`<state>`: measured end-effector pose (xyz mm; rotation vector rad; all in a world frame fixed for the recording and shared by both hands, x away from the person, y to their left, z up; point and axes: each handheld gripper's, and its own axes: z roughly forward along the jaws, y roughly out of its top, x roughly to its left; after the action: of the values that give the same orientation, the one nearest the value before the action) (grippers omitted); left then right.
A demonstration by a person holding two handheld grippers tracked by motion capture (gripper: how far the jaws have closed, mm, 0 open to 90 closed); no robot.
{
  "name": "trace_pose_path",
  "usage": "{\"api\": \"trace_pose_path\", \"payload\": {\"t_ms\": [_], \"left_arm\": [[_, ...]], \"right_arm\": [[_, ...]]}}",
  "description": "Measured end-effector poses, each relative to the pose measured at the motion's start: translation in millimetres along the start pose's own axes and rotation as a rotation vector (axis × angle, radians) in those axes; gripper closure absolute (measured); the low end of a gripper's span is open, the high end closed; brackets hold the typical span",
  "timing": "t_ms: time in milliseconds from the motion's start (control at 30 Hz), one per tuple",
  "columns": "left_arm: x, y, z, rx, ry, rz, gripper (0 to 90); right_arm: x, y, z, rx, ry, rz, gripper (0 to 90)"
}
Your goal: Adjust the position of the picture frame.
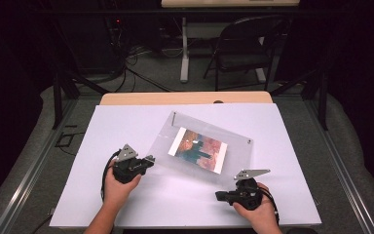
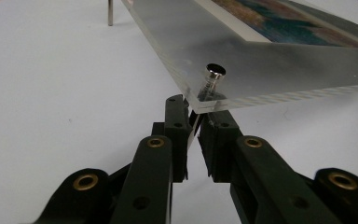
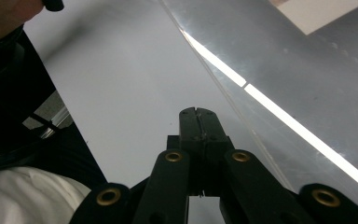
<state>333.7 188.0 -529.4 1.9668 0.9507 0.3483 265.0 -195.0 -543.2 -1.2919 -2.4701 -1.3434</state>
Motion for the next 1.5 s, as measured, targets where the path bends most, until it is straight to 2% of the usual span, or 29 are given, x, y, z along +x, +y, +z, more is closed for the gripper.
{"api": "trace_pose_path", "payload": {"t_ms": [200, 267, 500, 633, 733, 767, 833, 1000, 1167, 1500], "left_arm": [[-3.1, 1.7, -3.2, -0.011, -0.006, 0.011, 81.9], [-5.1, 2.3, -4.9, -0.017, -0.008, 0.014, 82.2], [-8.7, 3.4, -6.8, -0.019, -0.005, 0.031, 82.8], [-14.2, 3.3, -7.4, -0.021, -0.02, 0.05, 83.2], [-19.6, 3.7, -6.8, -0.022, -0.034, 0.063, 83.7], [-21.8, 3.7, -6.3, -0.022, -0.041, 0.067, 83.9], [-25.4, 3.1, -5.1, -0.022, -0.049, 0.074, 84.0], [-35.6, 3.2, -2.6, -0.014, -0.068, 0.1, 84.7], [-42.8, 2.7, -2.5, -0.01, -0.093, 0.102, 85.0], [-60.5, 1.3, 0.9, -0.004, -0.154, 0.129, 85.3]], "right_arm": [[-6.4, 0.1, -1.3, 0.003, -0.021, 0.025, 90.0], [-8.6, 0.5, -1.1, 0.005, -0.003, 0.041, 90.0], [-10.9, 2.2, -1.5, 0.012, 0.014, 0.048, 90.0], [-14.6, 4.6, -4.9, 0.009, -0.003, 0.051, 90.0], [-24.1, 6.4, -10.8, -0.01, -0.013, 0.087, 90.0], [-31.6, 8.2, -14.3, -0.019, -0.012, 0.107, 90.0], [-35.4, 9.2, -15.4, -0.026, -0.01, 0.121, 90.0], [-54.2, 16.9, -20.2, -0.022, -0.027, 0.163, 90.0], [-66.9, 26.8, -21.2, -0.034, -0.049, 0.164, 90.0], [-93.0, 47.3, -22.3, -0.01, -0.1, 0.195, 90.0]]}}
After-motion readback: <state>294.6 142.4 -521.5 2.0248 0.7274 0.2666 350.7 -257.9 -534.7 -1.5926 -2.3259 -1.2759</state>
